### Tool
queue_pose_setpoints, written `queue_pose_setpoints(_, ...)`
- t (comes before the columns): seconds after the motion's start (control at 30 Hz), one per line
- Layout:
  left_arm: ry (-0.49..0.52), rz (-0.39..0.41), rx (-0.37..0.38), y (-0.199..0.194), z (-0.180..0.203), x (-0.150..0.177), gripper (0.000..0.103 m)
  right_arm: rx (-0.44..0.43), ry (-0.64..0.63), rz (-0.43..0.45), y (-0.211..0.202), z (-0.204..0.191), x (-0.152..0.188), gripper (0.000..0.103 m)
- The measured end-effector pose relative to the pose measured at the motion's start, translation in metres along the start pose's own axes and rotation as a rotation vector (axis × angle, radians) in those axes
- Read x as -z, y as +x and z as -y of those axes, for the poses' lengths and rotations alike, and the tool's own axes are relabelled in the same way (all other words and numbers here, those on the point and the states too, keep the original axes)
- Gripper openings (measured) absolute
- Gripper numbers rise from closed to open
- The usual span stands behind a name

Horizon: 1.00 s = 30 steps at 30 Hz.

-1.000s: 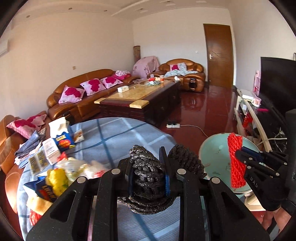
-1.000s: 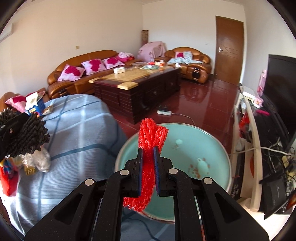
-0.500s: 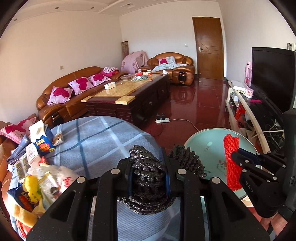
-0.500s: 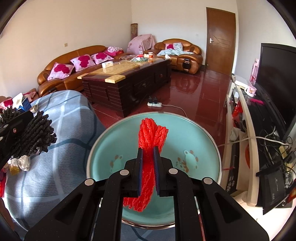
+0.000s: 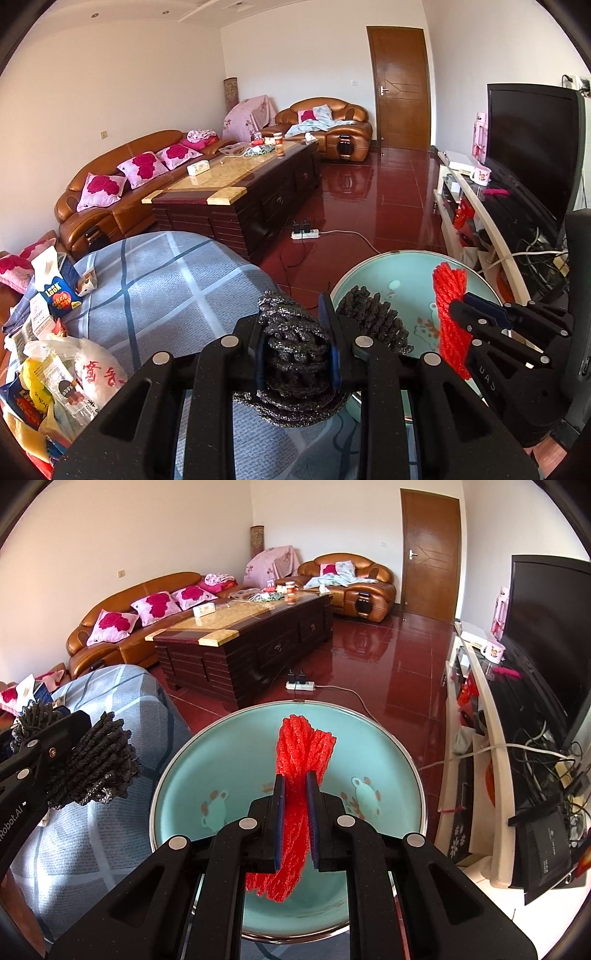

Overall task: Collect trash
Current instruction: 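Carry both items over the teal bucket and open both tools to drop them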

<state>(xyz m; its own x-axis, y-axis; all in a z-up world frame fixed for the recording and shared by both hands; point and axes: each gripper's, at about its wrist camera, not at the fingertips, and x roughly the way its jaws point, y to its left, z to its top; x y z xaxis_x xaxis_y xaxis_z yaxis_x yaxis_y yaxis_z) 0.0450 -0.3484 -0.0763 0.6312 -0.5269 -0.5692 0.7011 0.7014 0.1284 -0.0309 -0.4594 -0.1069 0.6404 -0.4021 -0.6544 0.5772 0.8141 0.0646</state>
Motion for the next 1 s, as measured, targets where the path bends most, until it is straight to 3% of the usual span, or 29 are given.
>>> queue_pose_setpoints(0.47, 0.012, -0.016, 0.023, 0.008, 0.011, -0.002, 0.028, -0.001, 0.009, 0.005, 0.0, 0.006, 0.001, 0.013)
queue_pose_setpoints(0.6, 0.02, -0.03, 0.049, 0.013, 0.014, -0.001, 0.037, -0.003, 0.027, 0.02, 0.0, 0.015, 0.001, 0.025)
queue_pose_setpoints(0.63, 0.023, -0.035, 0.051, 0.014, 0.016, 0.0, 0.043, -0.001, 0.031, 0.023, -0.001, 0.016, 0.0, 0.029)
queue_pose_setpoints(0.67, 0.025, -0.036, 0.052, 0.014, 0.018, 0.0, 0.054, 0.0, 0.037, 0.027, -0.002, 0.017, 0.0, 0.04)
queue_pose_setpoints(0.7, 0.026, -0.035, 0.052, 0.014, 0.018, 0.0, 0.057, -0.002, 0.046, 0.036, -0.004, 0.019, -0.001, 0.044)
queue_pose_setpoints(0.8, 0.037, -0.041, 0.054, 0.014, 0.021, 0.001, 0.057, 0.005, 0.048, 0.046, -0.007, 0.019, -0.003, 0.047)
queue_pose_setpoints(0.9, 0.033, -0.039, 0.042, 0.013, 0.02, 0.001, 0.067, 0.009, 0.051, 0.055, -0.009, 0.019, -0.004, 0.052)
queue_pose_setpoints(1.0, 0.031, -0.036, 0.043, 0.01, 0.018, 0.001, 0.07, 0.013, 0.051, 0.069, -0.013, 0.018, -0.005, 0.055)
